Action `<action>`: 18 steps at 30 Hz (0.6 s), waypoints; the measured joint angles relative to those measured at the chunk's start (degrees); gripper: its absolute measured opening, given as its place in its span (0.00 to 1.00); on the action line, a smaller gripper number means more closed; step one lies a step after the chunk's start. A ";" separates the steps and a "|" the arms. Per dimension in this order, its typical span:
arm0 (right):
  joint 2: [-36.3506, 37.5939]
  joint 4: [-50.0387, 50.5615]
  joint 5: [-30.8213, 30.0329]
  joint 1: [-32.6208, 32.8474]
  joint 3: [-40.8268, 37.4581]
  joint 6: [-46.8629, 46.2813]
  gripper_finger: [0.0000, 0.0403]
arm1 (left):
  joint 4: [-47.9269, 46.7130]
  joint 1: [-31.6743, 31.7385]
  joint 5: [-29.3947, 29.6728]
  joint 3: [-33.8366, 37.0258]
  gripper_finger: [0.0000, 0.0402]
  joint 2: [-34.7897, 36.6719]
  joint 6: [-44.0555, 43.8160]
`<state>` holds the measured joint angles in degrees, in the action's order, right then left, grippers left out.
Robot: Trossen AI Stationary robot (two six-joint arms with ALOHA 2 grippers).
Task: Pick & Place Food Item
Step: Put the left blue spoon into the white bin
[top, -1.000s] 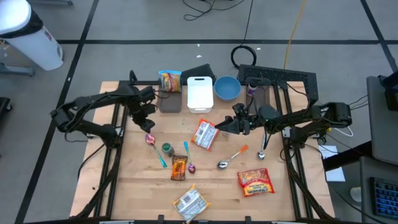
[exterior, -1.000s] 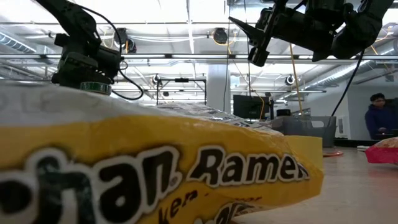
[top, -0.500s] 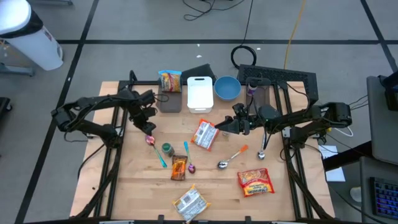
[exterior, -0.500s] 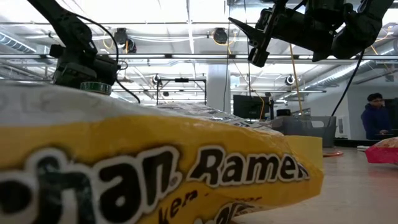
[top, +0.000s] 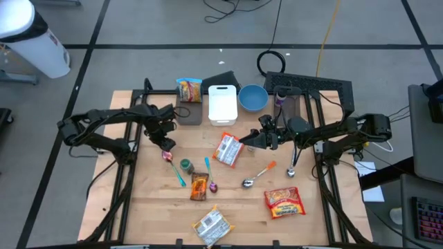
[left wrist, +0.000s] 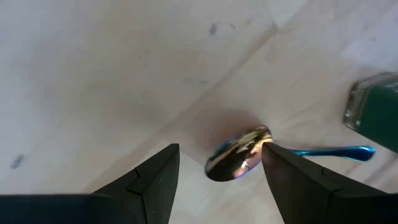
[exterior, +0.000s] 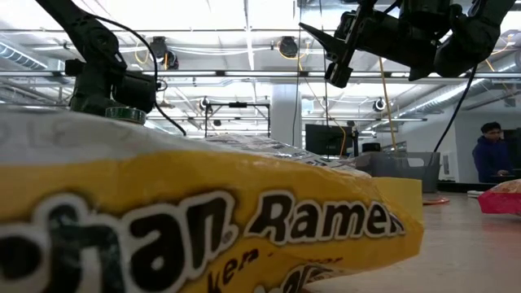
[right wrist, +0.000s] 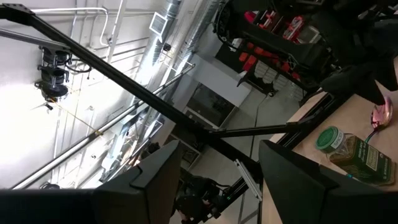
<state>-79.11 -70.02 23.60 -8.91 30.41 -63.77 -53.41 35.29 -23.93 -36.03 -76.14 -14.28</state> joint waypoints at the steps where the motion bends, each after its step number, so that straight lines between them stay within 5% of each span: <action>1: 0.00 0.00 0.01 0.00 0.00 0.00 0.53 | 0.00 -0.14 -0.60 0.00 0.58 0.00 0.05; 18: 0.00 -0.01 0.19 0.00 0.00 -0.02 0.53 | 2.56 -3.23 -3.10 4.11 0.58 0.00 -4.30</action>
<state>-79.11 -70.03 23.79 -8.91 30.41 -63.79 -50.84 32.06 -27.03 -31.92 -76.14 -18.59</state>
